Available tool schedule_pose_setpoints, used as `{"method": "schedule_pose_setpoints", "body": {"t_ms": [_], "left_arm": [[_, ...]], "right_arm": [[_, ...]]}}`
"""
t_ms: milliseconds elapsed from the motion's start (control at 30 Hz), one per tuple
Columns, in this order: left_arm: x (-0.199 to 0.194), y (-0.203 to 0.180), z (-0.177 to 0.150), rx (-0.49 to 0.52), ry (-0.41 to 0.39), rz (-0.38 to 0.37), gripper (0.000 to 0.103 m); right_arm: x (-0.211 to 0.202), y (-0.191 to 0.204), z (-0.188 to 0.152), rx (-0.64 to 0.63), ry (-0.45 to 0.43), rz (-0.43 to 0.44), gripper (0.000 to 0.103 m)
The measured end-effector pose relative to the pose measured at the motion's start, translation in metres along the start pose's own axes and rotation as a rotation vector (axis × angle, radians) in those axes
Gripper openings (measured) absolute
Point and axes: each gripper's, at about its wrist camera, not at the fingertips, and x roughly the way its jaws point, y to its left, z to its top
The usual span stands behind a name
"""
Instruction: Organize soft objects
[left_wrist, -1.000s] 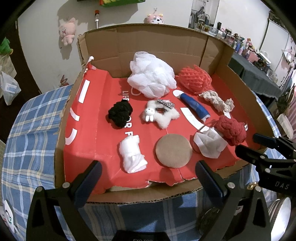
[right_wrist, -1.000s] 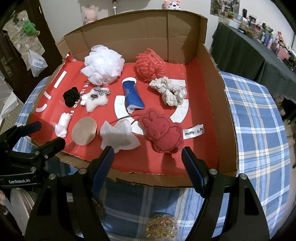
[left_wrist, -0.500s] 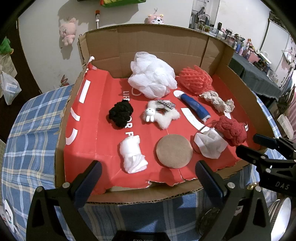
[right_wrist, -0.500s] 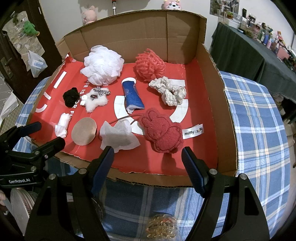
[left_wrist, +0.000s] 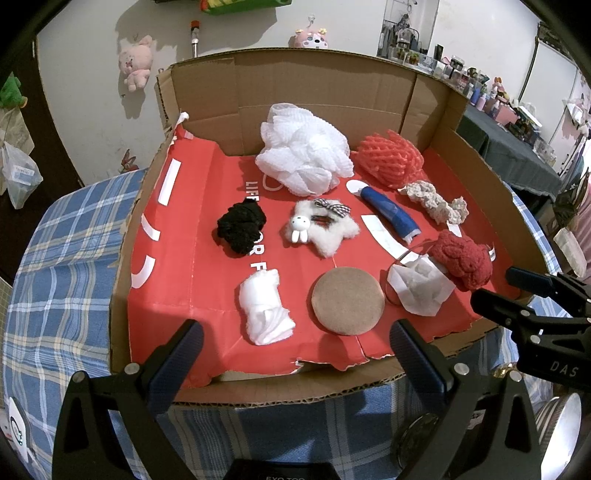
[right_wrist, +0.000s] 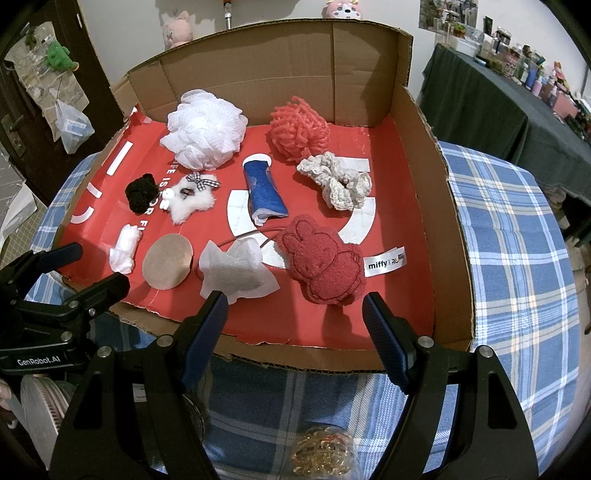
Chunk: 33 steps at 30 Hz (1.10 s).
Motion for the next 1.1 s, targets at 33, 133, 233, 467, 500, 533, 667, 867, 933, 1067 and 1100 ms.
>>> {"method": "schedule_pose_setpoints", "body": {"t_ms": [33,133,233,467,500,533,667,867,933,1067,1100], "left_arm": [[0.000,0.000,0.000,0.000,0.000,0.000,0.103],[0.000,0.000,0.000,0.002,0.001,0.001,0.103],[0.000,0.000,0.000,0.002,0.001,0.001,0.103],[0.000,0.000,0.000,0.000,-0.001,0.002,0.103],[0.000,0.000,0.000,-0.001,-0.002,0.003,0.103],[-0.001,0.000,0.000,-0.004,-0.005,0.003,0.103],[-0.007,0.003,-0.002,-0.013,-0.013,0.006,0.103],[-0.045,0.015,-0.005,-0.051,-0.081,0.022,0.103],[-0.069,0.017,-0.011,-0.057,-0.137,0.035,0.103],[-0.114,0.014,-0.032,-0.067,-0.251,0.046,0.103],[-0.124,0.012,-0.039,-0.065,-0.274,0.045,0.103]], "right_arm": [[0.000,0.000,0.000,0.000,0.000,-0.001,0.075],[0.000,0.000,0.000,0.001,0.000,0.000,0.075],[0.000,0.000,0.000,0.000,0.000,0.000,0.075],[0.000,0.000,0.001,-0.008,-0.009,-0.003,0.075],[-0.002,0.001,0.001,-0.015,-0.016,-0.008,0.075],[-0.005,0.001,0.002,-0.024,-0.025,-0.022,0.075],[-0.026,-0.003,0.004,-0.008,-0.069,-0.037,0.075],[-0.094,-0.008,-0.006,0.008,-0.199,-0.035,0.075],[-0.123,-0.004,-0.018,-0.005,-0.259,-0.036,0.075],[-0.161,0.007,-0.050,-0.033,-0.344,-0.006,0.091],[-0.170,0.011,-0.060,-0.043,-0.366,0.005,0.091]]}}
